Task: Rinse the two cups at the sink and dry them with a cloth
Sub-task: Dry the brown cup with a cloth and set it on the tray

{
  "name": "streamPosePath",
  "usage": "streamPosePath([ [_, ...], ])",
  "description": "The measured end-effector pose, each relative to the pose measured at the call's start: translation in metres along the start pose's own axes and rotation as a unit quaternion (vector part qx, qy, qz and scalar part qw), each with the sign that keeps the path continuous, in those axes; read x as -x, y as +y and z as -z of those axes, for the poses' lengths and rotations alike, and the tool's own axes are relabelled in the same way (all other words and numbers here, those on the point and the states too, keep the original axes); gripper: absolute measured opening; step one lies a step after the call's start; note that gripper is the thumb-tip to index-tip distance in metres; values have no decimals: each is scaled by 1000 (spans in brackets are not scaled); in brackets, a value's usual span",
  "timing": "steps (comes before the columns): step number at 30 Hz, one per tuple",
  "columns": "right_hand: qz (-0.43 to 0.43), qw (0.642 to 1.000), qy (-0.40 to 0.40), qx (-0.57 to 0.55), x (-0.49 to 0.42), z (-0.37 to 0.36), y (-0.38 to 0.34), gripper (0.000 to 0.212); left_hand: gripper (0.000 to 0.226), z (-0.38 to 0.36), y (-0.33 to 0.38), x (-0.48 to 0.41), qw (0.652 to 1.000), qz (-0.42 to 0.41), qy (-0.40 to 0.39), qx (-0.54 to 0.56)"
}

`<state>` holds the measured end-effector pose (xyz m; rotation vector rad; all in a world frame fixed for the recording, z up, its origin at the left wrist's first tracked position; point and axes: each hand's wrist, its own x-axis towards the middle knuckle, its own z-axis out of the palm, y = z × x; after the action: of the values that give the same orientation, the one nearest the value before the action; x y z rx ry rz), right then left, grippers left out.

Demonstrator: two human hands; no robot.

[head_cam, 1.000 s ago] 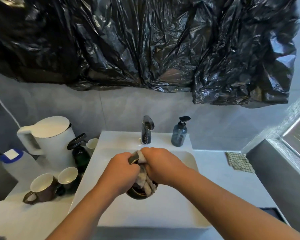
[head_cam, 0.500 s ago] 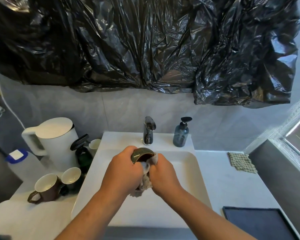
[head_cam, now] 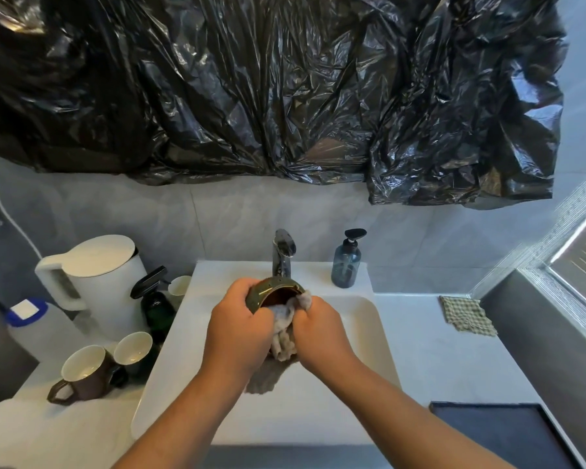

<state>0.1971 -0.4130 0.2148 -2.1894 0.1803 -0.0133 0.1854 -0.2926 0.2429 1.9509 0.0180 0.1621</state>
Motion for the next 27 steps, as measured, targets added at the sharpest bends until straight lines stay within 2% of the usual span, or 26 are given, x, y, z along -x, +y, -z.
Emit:
streamPosePath([
  [2, 40, 997, -9, 62, 2, 4, 2, 21, 17, 5, 0, -12, 994, 35, -67, -82],
  [3, 69, 993, -17, 97, 2, 6, 3, 20, 17, 6, 3, -18, 989, 40, -86, -110],
  [5, 111, 983, -22, 142, 3, 9, 3, 18, 15, 6, 7, -24, 985, 30, -107, -131],
  [9, 117, 983, -12, 140, 5, 13, 5, 16, 24, 3, 6, -24, 982, -3, -114, -153],
  [12, 108, 989, -10, 105, 7, 15, 4, 19, 30, 1, 0, -20, 989, -18, -87, -117],
  [16, 59, 998, 3, 11, 6, 12, 5, 22, 45, -6, 2, -8, 1000, -28, 3, -12],
  [18, 23, 998, 16, -58, 5, 8, 5, 26, 47, -11, 5, -3, 998, -17, 51, 34],
  [20, -1, 996, 14, -86, 6, 6, 5, 28, 46, -13, 5, -1, 997, -13, 66, 39],
  [22, 6, 998, -9, -69, 6, 6, 7, 27, 41, -10, 1, -6, 1000, -4, 31, -2],
  [25, 54, 997, -42, 46, 6, 11, 12, 20, 27, -2, -3, -19, 992, 27, -77, -91],
  [27, 88, 989, -59, 105, 6, 17, 10, 19, 19, 2, 2, -25, 983, 16, -119, -137],
])
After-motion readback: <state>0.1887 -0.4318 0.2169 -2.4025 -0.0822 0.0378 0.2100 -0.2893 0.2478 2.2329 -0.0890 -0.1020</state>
